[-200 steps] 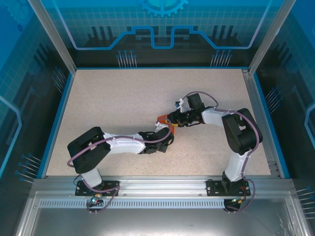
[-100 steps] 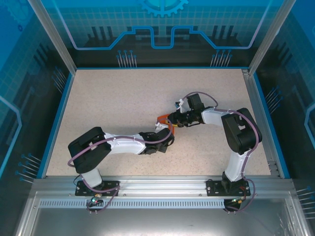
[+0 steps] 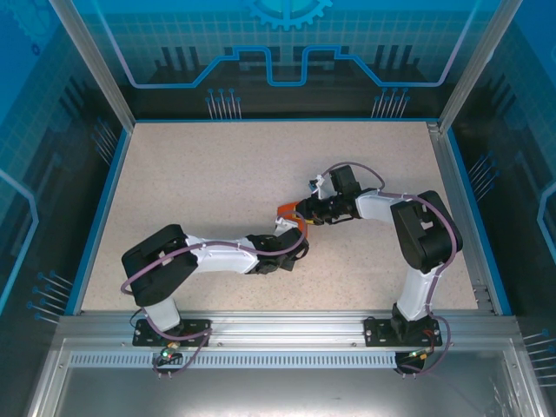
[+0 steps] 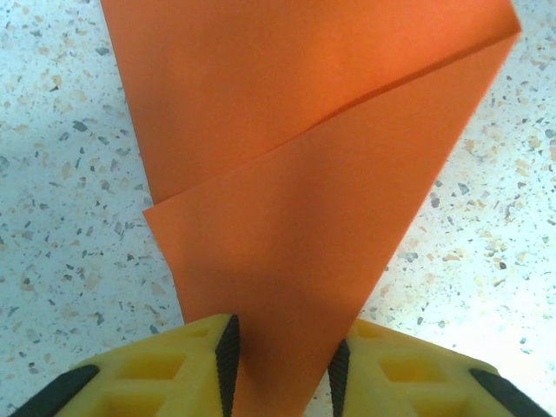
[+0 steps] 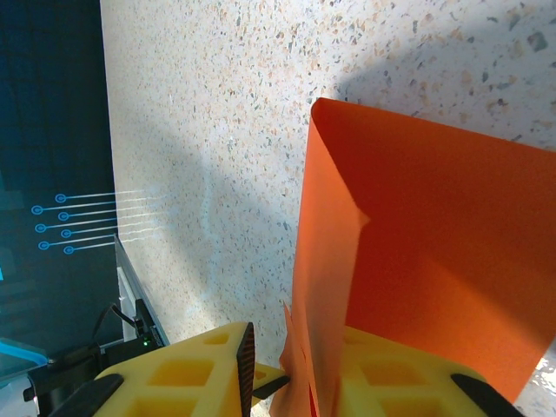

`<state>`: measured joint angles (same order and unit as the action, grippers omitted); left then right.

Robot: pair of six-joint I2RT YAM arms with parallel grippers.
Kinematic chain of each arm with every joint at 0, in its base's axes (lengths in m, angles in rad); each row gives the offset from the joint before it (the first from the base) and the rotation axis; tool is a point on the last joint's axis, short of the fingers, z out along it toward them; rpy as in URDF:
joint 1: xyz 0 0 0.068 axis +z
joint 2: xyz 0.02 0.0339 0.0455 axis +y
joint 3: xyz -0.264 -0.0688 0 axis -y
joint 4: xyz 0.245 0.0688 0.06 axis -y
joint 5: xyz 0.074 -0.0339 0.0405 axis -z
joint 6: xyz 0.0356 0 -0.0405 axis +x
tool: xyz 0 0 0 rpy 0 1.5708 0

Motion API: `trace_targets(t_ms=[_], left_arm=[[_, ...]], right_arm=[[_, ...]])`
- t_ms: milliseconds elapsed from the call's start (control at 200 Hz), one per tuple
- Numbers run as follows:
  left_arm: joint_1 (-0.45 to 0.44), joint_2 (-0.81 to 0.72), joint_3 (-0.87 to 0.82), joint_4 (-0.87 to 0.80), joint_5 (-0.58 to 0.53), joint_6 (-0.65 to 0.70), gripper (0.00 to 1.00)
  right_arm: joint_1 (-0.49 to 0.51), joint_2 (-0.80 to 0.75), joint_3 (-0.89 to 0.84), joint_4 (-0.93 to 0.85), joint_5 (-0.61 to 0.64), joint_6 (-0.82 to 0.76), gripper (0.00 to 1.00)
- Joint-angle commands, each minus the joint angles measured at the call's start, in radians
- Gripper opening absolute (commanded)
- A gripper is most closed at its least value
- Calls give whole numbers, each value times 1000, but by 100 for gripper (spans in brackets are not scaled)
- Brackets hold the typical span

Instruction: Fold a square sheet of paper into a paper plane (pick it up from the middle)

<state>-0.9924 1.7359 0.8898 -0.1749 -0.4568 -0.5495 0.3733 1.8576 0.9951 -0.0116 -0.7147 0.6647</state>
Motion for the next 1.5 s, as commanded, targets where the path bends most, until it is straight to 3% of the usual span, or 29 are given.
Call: trace_targets(t_ms=[0,360,555,690,875,1020,1495], left_arm=[[-8,2,24,-14,-26,14,33],[-8,-11,17,8,-32,24,20],[-1,-30,-7,60,6,33,15],[26,-59,-50,149,106,55,14],[110,-83,-118,296,320,58,13],[176,-81,-160,384,477,41,13],[300,-61,-306,653,727,-78,14]], right_arm=[[12,10,20,-28,-2,3,27],[10,-10,14,-48,14,-10,28],[-15,-95,-16,-92,76,-37,36],[-52,-192,-72,-102,137,-51,43],[-65,-282,-151,-70,159,-40,45],[-52,-317,-196,-22,151,-22,41],[64,-249,-194,59,142,31,27]])
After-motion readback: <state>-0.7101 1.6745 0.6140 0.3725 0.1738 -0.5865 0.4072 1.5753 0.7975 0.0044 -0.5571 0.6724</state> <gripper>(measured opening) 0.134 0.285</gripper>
